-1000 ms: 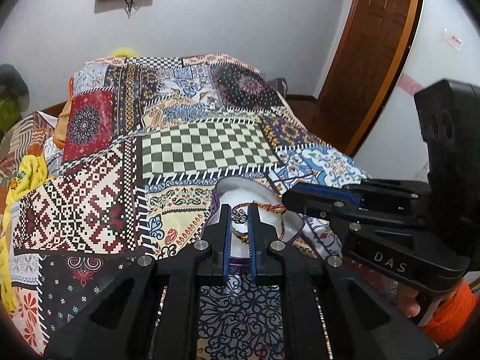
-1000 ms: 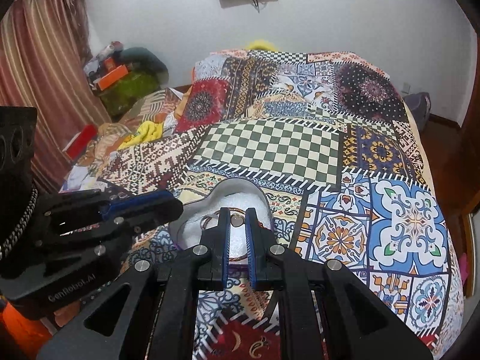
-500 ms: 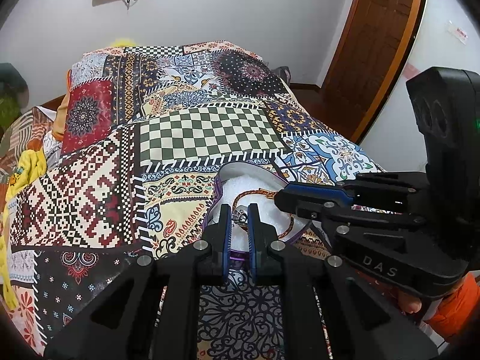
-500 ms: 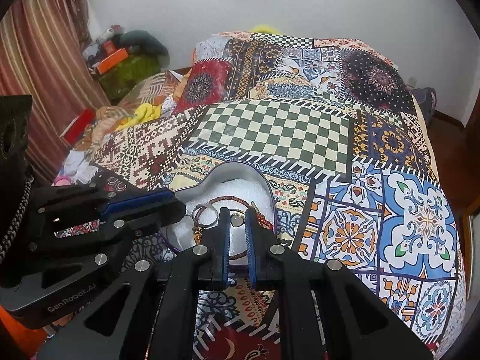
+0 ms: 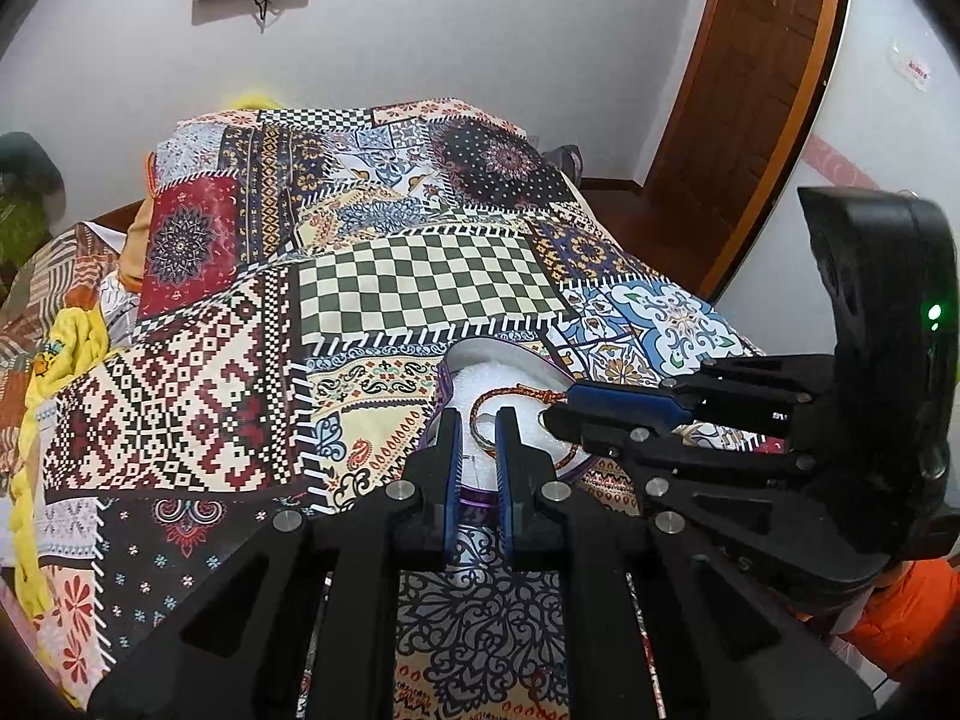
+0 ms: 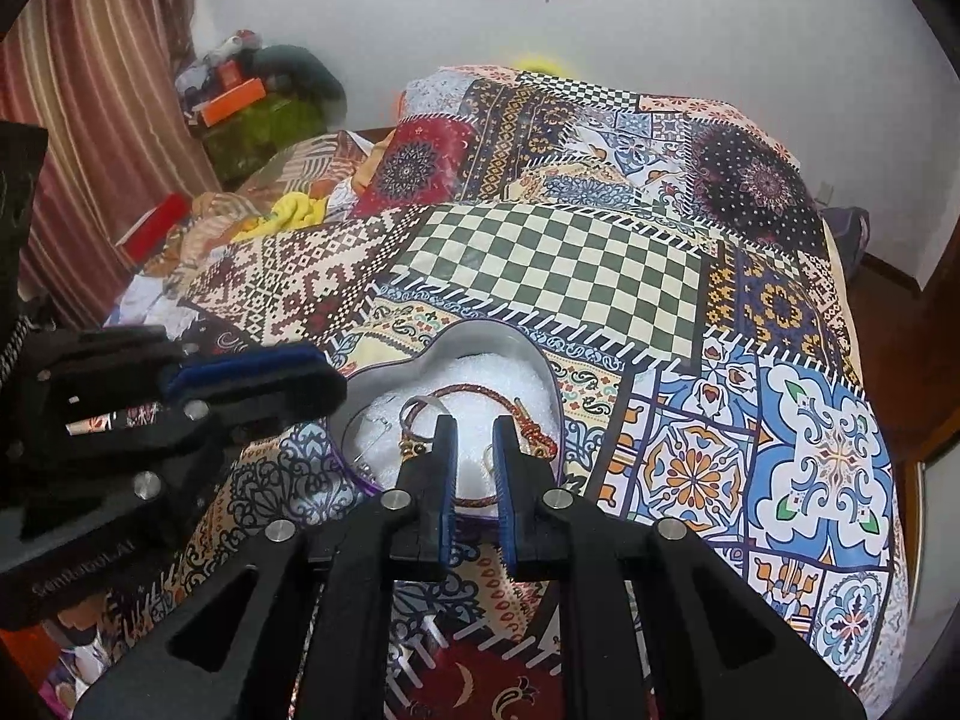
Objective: Organize jewelry
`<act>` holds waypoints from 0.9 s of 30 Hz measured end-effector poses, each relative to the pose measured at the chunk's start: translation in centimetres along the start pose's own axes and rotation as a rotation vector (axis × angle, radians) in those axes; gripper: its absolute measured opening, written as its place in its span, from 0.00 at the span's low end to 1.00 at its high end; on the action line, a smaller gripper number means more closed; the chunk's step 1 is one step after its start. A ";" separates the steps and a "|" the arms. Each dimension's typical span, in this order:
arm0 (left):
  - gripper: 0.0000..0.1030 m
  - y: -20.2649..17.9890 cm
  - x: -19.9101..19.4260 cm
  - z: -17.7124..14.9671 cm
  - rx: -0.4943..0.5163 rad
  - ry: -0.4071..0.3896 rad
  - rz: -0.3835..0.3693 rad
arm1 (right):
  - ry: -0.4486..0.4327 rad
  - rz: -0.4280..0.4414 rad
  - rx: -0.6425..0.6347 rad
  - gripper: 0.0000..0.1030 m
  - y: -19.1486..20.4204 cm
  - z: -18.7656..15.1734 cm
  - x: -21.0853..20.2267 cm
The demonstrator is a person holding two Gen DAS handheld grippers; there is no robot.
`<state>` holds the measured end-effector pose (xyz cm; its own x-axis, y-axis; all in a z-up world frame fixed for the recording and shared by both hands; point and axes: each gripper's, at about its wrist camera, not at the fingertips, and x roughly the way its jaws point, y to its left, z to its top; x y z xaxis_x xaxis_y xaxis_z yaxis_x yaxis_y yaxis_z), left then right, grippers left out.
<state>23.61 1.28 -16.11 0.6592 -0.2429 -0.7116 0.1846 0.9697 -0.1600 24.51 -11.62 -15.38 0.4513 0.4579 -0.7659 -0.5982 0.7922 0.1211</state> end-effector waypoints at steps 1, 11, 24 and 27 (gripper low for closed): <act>0.09 0.0 -0.2 0.0 -0.001 -0.003 0.001 | -0.001 -0.003 -0.001 0.14 0.1 0.0 -0.1; 0.10 -0.2 -2.9 -0.4 0.005 -0.025 0.016 | -0.032 -0.027 0.001 0.14 0.6 -0.2 -2.4; 0.21 -1.4 -6.1 -2.0 0.016 -0.036 0.041 | -0.093 -0.050 0.026 0.24 1.3 -1.6 -6.9; 0.21 -1.7 -6.5 -2.7 0.023 -0.025 0.042 | -0.095 -0.060 0.031 0.24 1.4 -2.2 -7.5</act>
<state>17.01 1.27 -13.09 0.6846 -0.2026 -0.7002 0.1728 0.9783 -0.1142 18.82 -14.77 -10.87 0.5477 0.4442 -0.7090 -0.5477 0.8309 0.0975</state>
